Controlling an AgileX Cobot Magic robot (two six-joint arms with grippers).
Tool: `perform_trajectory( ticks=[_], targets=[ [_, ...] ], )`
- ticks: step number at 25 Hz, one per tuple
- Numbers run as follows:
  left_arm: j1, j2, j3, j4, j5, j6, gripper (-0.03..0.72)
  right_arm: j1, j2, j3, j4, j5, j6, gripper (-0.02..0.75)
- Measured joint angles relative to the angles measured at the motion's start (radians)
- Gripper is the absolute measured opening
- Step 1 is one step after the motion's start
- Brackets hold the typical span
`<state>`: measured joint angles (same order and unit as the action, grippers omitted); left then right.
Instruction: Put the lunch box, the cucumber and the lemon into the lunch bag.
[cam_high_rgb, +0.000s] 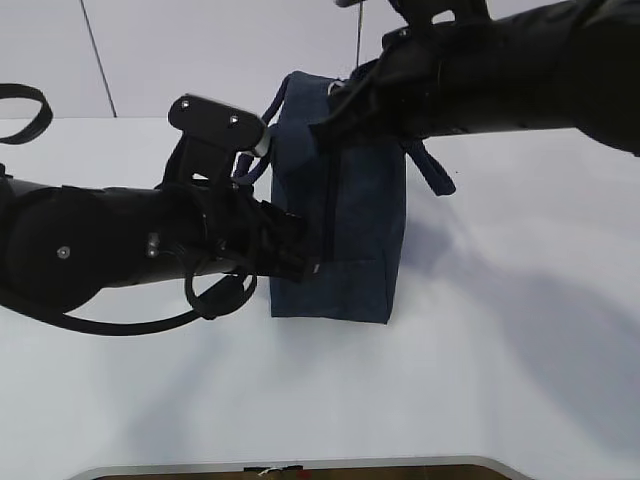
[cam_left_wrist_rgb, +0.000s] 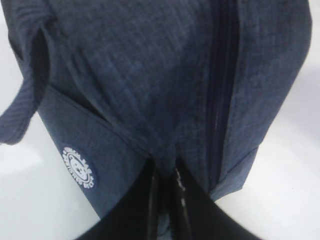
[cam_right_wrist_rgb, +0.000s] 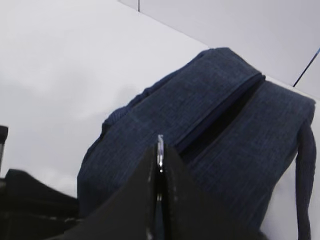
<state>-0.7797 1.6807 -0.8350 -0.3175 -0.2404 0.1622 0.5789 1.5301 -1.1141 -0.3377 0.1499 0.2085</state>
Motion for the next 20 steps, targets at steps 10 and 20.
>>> perform_trajectory(
  ticks=[10, 20],
  targets=[
    [0.000, 0.000, 0.034, 0.000, -0.016, 0.000, -0.005, 0.000, 0.090, -0.110, -0.032, 0.006, 0.000, 0.005],
    [0.000, 0.000, 0.034, -0.004, -0.025, 0.000, -0.005, 0.000, 0.191, -0.216, -0.072, 0.005, 0.002, 0.005]
  ],
)
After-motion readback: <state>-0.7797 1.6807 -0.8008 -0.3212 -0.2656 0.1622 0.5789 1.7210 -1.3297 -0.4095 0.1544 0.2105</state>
